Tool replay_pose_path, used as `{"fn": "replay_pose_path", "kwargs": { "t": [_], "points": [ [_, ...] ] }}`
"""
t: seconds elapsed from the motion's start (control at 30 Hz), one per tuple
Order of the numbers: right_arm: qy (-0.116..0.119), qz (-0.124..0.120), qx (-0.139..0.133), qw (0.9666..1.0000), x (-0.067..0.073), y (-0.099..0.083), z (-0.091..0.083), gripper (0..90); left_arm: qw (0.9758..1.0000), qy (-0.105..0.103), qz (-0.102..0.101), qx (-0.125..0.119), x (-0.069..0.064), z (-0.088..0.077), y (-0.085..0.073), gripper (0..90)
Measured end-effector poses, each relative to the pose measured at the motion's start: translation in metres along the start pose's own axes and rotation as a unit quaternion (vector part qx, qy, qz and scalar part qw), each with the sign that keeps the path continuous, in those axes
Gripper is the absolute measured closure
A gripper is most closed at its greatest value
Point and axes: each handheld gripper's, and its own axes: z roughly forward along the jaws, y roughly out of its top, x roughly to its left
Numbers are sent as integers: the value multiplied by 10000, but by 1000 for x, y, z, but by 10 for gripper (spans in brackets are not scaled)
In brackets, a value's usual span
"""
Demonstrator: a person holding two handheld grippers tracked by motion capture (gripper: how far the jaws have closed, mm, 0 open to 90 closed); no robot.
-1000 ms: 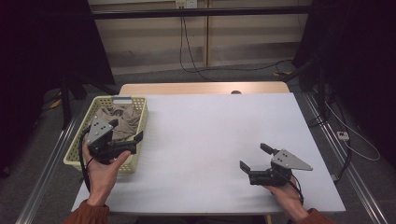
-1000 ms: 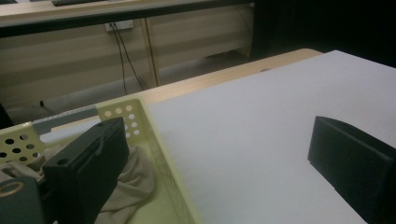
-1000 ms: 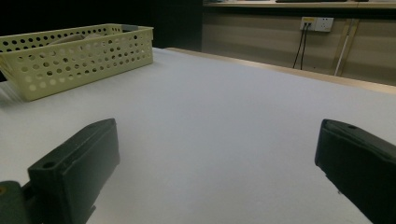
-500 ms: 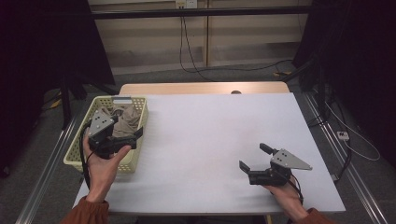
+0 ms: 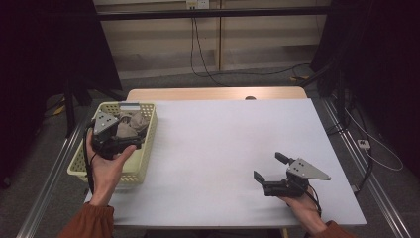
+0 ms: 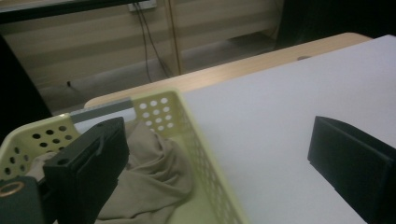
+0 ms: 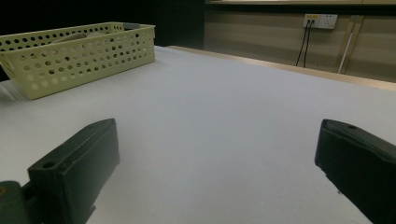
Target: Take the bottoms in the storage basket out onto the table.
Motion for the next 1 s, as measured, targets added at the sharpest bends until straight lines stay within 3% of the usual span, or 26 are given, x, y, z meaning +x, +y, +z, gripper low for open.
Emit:
{"fn": "replay_pose_path", "kwargs": {
  "t": [0.33,0.57,0.63,1.0],
  "points": [
    [11,4,15,10000,0,0,0,0,9994,151,-98,300,23,13,0,51],
    [15,17,18,10000,0,0,1,0,9977,448,-165,481,41,23,0,52],
    [16,20,20,10000,0,0,1,0,9976,451,-206,485,43,24,-1,52],
    [30,34,25,10000,-1,0,1,0,9915,584,-475,1066,70,47,-12,49]
  ]
}}
